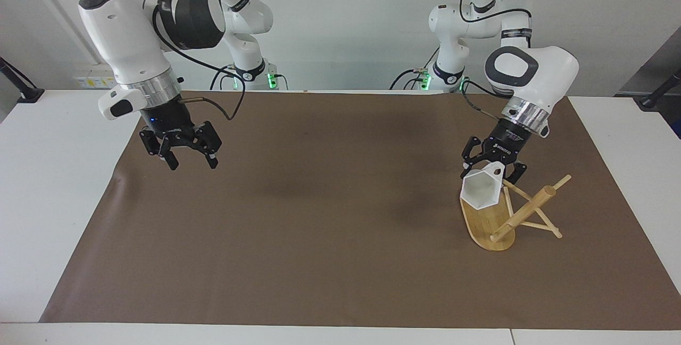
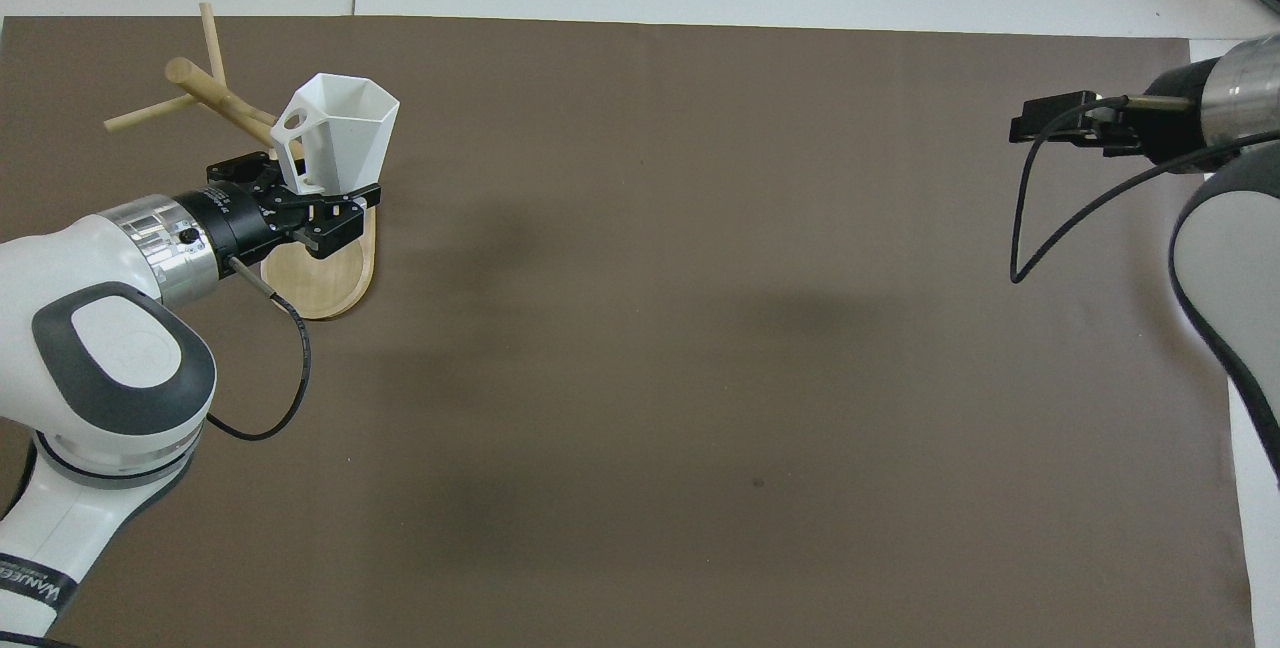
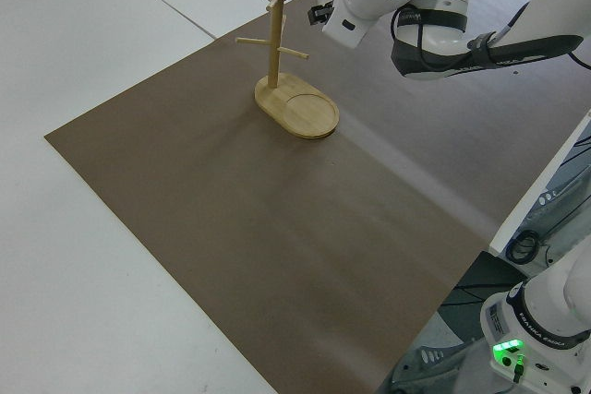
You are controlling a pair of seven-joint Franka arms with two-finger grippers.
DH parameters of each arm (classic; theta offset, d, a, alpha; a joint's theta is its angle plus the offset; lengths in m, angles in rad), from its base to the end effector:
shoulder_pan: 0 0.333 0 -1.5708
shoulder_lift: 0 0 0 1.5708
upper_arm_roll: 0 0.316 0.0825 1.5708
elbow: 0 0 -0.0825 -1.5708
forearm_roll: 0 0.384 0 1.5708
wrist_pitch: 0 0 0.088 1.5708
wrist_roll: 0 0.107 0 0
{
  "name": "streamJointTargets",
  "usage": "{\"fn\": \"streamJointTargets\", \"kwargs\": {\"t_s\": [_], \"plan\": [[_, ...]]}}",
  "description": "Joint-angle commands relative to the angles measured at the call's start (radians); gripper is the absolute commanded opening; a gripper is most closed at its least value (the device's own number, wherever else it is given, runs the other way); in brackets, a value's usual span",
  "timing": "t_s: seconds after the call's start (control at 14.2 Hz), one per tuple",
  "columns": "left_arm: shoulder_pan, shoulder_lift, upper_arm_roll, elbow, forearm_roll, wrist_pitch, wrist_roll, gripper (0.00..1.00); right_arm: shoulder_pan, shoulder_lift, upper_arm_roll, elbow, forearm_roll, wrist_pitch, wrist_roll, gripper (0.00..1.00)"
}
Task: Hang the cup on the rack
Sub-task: 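Move the cup with the left gripper onto a wooden rack peg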
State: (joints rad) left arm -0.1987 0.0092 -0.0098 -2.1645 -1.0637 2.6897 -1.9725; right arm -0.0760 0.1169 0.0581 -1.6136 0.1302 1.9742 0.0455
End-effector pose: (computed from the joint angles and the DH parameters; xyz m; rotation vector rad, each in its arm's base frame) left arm 0.5619 -0.0899 0.4350 0.6035 2.3022 -0.4967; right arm 0.6223 -0.0047 0.5757 -2.9807 0.1508 -0.3629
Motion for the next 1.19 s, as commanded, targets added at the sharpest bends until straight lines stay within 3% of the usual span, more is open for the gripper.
{"fn": "streamJointTargets", "kwargs": {"t_s": [0.0,0.49,1.12], "plan": [[-0.015,0.015,0.007,0.008,0.016,0.029,-0.028,0.00,-0.005,-0.037,-0.047,-0.026,-0.015,-0.049,-0.074,1.00],[-0.015,0.021,0.008,0.011,0.016,0.053,-0.019,0.00,-0.005,-0.051,-0.103,-0.023,-0.060,-0.185,-0.088,1.00],[-0.001,0.054,0.008,0.037,0.016,0.067,-0.023,0.00,0.004,-0.075,-0.080,0.012,-0.125,-0.382,-0.059,1.00]]}}
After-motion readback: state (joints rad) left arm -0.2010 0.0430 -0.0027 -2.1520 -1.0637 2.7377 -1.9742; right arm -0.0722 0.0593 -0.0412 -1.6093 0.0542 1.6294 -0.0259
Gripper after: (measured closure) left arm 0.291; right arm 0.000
